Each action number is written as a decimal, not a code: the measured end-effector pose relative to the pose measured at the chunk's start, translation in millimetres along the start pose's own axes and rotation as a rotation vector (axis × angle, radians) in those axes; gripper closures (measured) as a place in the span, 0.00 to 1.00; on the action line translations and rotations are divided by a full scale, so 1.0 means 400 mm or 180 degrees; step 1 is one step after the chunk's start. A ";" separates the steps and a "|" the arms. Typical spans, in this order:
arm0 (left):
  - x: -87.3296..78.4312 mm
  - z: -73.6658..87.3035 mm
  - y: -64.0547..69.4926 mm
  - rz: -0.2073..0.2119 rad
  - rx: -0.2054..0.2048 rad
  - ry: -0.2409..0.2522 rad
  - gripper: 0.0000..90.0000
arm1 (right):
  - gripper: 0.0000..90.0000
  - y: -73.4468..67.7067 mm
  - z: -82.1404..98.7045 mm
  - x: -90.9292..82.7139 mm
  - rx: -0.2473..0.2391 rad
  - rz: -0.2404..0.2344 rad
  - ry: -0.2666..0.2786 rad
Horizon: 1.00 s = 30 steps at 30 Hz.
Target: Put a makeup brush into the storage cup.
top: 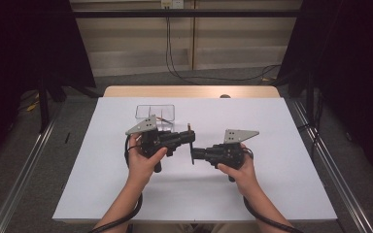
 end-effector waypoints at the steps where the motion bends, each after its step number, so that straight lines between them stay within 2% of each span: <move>1: 0.000 -0.001 0.000 -0.0001 0.0007 -0.0006 0.93 | 0.95 0.000 0.000 0.000 0.0000 0.0005 0.0000; 16: -0.001 -0.002 0.000 -0.0043 0.0056 -0.0031 0.93 | 0.93 0.001 0.001 -0.002 0.0068 -0.0005 0.0008; 20: -0.006 -0.004 -0.001 -0.0074 0.0081 -0.0051 0.93 | 0.80 0.003 -0.001 -0.007 0.0086 -0.0018 0.0019; 30: -0.016 -0.004 -0.005 -0.0109 0.0095 -0.0055 0.93 | 0.46 0.016 -0.007 -0.038 0.0102 0.0145 -0.0048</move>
Point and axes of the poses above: each handheld gripper's, and its own axes: x roughly forward along the jaws, z roughly out of its underside, y roughly to its right, the point moved 1 cm from there along x, roughly forward along the jaws, and after that the axes turned 4 degrees about -x, right-handed, at the moved point
